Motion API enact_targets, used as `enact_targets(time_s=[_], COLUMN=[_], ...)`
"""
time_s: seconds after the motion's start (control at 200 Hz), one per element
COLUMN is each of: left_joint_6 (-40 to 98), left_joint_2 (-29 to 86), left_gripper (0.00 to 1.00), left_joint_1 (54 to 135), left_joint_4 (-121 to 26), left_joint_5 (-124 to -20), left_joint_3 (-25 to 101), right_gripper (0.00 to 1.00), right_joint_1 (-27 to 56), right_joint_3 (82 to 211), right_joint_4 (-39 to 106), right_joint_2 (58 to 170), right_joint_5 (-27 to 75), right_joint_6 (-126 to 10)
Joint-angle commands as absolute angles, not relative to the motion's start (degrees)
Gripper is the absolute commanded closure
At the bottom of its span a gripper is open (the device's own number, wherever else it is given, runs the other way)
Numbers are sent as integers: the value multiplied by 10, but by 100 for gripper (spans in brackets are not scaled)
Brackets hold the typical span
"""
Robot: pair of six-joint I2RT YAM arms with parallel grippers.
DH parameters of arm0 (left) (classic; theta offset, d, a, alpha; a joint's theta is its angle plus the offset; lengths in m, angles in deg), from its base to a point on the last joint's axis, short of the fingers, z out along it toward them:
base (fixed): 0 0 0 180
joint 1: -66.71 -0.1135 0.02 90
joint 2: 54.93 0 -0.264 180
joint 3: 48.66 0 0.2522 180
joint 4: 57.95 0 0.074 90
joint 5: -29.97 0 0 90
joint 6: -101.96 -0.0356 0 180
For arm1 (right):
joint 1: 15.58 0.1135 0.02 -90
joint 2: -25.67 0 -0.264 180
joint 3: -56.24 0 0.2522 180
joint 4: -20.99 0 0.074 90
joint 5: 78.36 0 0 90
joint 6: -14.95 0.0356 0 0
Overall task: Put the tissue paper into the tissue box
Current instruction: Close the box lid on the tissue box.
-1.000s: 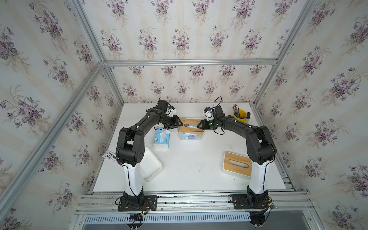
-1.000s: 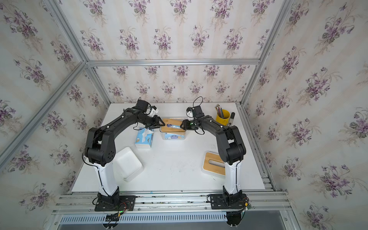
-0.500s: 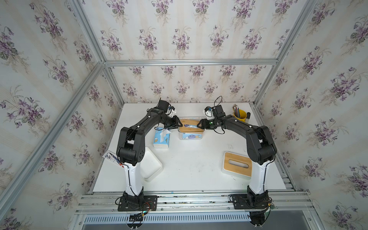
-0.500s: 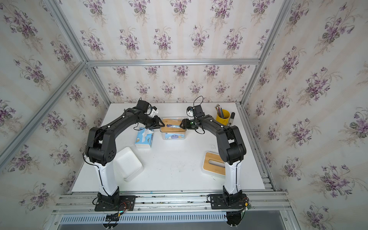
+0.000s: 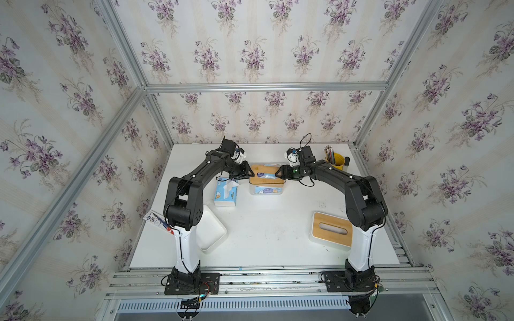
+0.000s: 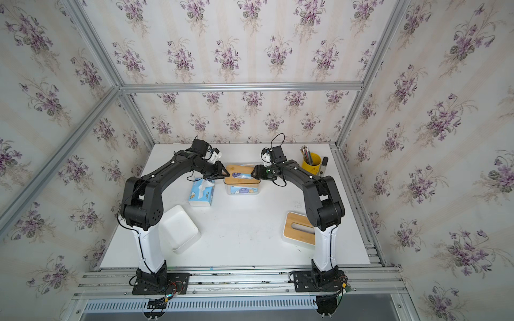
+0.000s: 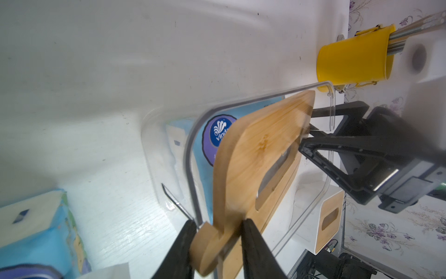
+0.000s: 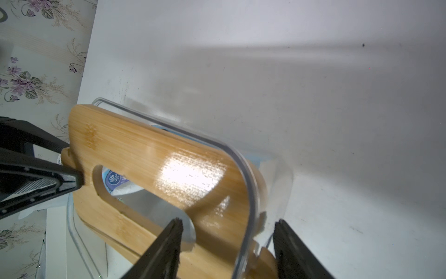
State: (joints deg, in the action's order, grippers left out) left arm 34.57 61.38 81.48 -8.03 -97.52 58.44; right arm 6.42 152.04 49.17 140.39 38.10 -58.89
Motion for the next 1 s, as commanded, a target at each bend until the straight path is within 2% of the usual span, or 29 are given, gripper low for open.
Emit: enact_targets(time_s=[0.0,0.47,0.744,0.994], left_joint_6=[338,384,380,345], left_joint_2=[617,627,624,636], left_gripper=[67,69,54,46], left_joint_1=[821,824,823,821], left_joint_4=[-88,-130,-128,-90], left_joint_5=[-1006,-1018,-991,-946], left_joint_3=[588,565,581,619], right_gripper=[36,36,37,37], right_joint_1=[67,67,67,66], right_joint_3=[1525,1527,1531,1532], right_joint_4=[459,469,479,485], right_joint_2=[1398,1402,1405,1405], right_joint_5=[449,443,436,432], right_joint_6=[-578,-586,-596,-600])
